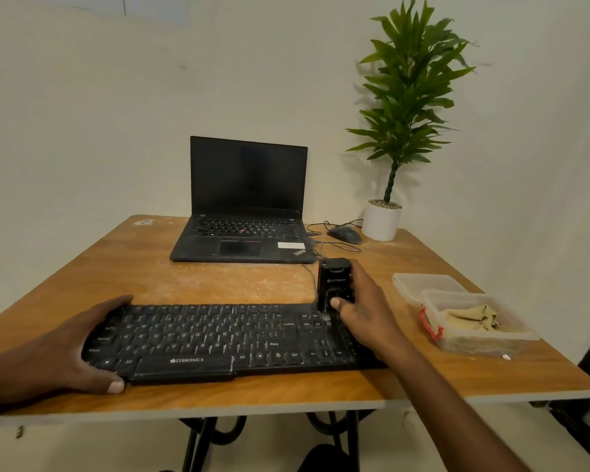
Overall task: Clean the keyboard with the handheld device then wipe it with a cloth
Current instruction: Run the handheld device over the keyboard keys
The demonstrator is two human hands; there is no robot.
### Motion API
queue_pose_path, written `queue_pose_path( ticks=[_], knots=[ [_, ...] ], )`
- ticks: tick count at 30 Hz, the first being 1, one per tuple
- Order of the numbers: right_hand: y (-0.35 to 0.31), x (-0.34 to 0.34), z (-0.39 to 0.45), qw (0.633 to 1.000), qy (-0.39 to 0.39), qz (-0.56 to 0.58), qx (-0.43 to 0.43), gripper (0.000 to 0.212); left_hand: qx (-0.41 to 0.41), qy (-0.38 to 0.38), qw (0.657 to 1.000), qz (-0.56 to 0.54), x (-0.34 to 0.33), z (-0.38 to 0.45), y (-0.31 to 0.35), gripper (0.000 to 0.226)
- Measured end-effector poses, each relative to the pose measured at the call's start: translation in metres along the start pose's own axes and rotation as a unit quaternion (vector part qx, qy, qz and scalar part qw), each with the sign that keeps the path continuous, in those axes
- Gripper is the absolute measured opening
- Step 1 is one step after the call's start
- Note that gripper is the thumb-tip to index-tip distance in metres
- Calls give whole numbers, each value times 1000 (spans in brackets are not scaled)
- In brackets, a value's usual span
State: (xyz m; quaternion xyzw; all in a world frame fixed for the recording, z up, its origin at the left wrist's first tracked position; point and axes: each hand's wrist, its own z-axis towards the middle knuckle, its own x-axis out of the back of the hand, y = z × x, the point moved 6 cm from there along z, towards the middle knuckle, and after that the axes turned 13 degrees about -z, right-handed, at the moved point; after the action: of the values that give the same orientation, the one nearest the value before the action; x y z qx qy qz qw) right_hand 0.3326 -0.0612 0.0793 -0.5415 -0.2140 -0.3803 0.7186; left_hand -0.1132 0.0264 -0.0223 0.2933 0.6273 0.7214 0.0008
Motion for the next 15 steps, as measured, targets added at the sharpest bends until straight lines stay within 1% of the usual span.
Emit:
queue_pose_path(
  ticks=[5, 9, 15],
  knots=[
    [-2, -7, 17, 1000, -1, -12, -14, 51, 2, -3, 1000, 3, 1, 0, 0, 133],
    [-7, 0, -12, 1000, -2, 1, -3, 56, -10, 3, 1000, 7, 0, 0, -1, 133],
    [-3, 5, -62, 999, -16, 45, -4, 61, -8, 15, 1000, 19, 0, -1, 0, 132]
  ],
)
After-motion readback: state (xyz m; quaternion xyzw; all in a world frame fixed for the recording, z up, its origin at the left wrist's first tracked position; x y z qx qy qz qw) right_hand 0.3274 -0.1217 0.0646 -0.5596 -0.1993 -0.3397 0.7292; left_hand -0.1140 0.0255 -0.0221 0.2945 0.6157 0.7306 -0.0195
